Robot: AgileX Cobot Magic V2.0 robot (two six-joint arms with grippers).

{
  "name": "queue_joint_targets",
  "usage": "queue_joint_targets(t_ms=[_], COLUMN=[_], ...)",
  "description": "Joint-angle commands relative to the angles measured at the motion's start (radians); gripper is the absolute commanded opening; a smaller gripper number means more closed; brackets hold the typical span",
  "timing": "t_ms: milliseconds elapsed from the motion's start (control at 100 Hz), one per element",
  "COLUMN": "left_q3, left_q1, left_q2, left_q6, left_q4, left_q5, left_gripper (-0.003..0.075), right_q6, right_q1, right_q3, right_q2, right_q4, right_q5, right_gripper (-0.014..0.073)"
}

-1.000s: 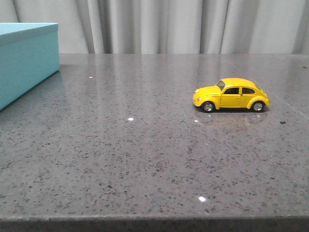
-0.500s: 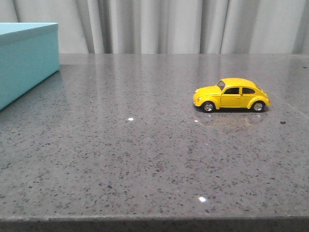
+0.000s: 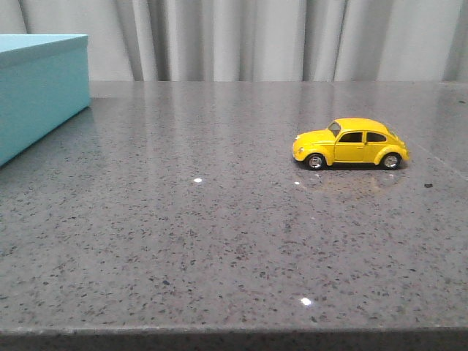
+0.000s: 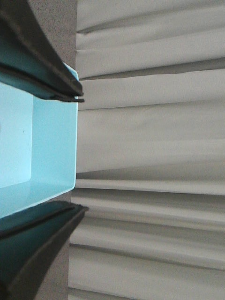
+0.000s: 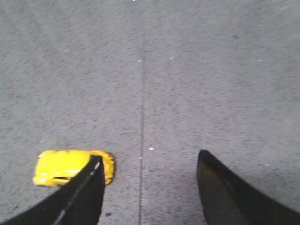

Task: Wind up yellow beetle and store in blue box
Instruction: 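Open the right gripper and lower it over the yellow beetle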

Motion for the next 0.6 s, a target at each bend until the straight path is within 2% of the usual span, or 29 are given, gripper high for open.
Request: queue_joint_targets(t_ms=[0,220,370,590], left_q3=[-0.038,-0.038,-0.038,-0.038], left_q1=[0.001,0.001,0.001,0.001], left_q2=[0.013,0.013,0.013,0.013], left_q6=[-0.004,-0.004,-0.004,-0.004], left_q4=[0.000,0.000,0.000,0.000], left_q5=[-0.079,-0.079,-0.079,-0.079], left_gripper=[0.0440,0.0440,0.0440,0.0440], right_q6=[-0.002,-0.002,0.002,0.020], right_q1=[0.039,0.131,0.194,0.239], right_q3=[-0.074,-0.147,-0.190,-0.259], right_q2=[0.050,0.180,0.264,0.372], right_q4=[0.020,0.061,0.080,0.083], right_q5=[-0.028,0.011,0.011,0.064], right_gripper=[0.0471,0.0471,0.0503,0.0512])
